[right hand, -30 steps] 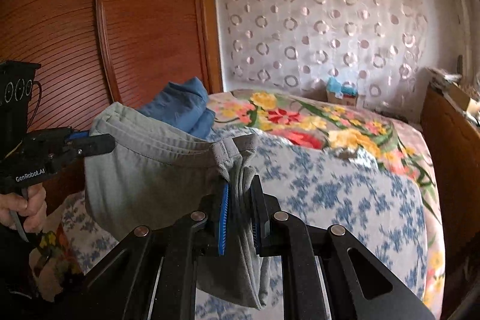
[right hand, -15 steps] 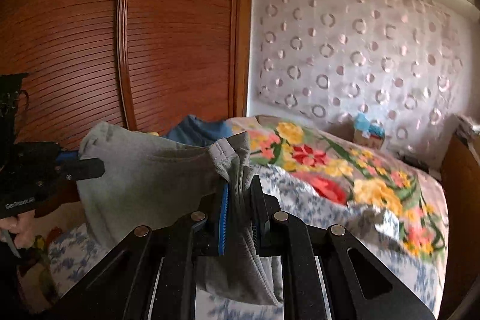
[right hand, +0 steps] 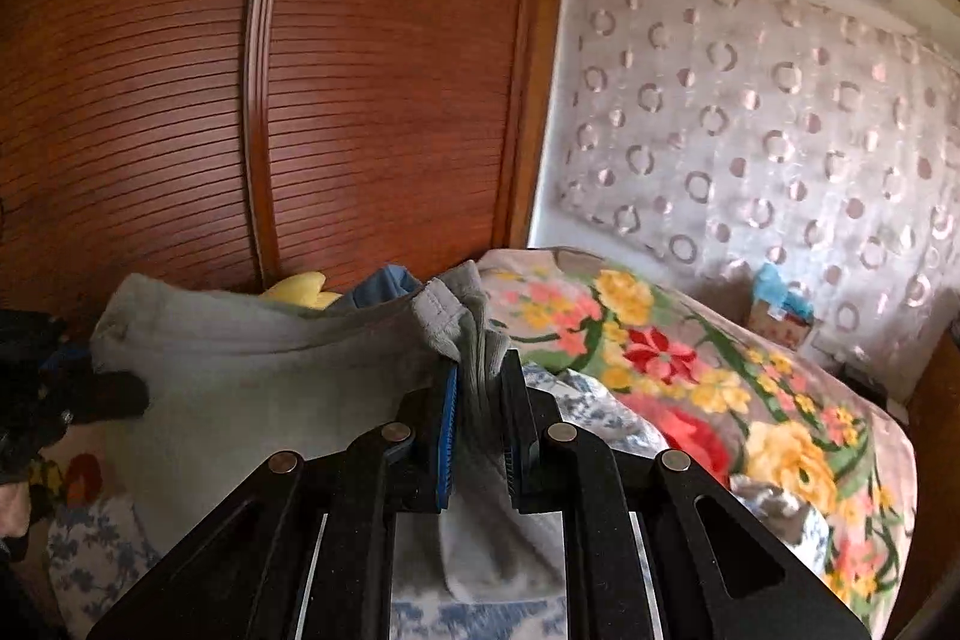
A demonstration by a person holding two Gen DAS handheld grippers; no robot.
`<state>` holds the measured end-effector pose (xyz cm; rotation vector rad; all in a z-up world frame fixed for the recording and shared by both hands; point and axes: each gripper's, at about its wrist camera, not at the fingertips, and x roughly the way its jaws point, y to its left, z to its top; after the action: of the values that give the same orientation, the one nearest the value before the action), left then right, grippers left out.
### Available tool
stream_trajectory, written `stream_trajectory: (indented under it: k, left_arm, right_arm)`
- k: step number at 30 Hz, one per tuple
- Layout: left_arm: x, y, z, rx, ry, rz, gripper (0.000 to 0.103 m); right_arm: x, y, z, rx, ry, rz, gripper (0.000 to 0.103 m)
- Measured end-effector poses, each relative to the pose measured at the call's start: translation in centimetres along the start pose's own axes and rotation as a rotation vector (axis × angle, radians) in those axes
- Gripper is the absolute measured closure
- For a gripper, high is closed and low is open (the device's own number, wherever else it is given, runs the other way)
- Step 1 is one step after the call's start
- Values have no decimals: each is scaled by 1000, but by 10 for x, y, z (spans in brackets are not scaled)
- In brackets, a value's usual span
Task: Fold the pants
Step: 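Carry the folded pants with both grippers toward the jeans stack, then lower the pants onto the folded jeans and open both grippers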
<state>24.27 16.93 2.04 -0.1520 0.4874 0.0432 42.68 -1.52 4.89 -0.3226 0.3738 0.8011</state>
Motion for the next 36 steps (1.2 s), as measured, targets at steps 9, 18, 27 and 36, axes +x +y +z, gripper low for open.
stream_trajectory:
  k: [9, 18, 27, 36]
  left_arm:
    - [-3, 19, -11, -54, 20, 39, 86]
    - [-3, 25, -21, -87, 42, 58, 86]
    - [-11, 22, -26, -72, 73, 88, 54]
    - [-45, -7, -22, 1, 60, 68, 45]
  right_arm:
    - [41, 3, 22, -65, 8, 63, 90]
    - [61, 4, 20, -60, 38, 97, 90]
    - [40, 5, 21, -3, 58, 72, 62]
    - [-50, 18, -6, 100, 54, 31, 60]
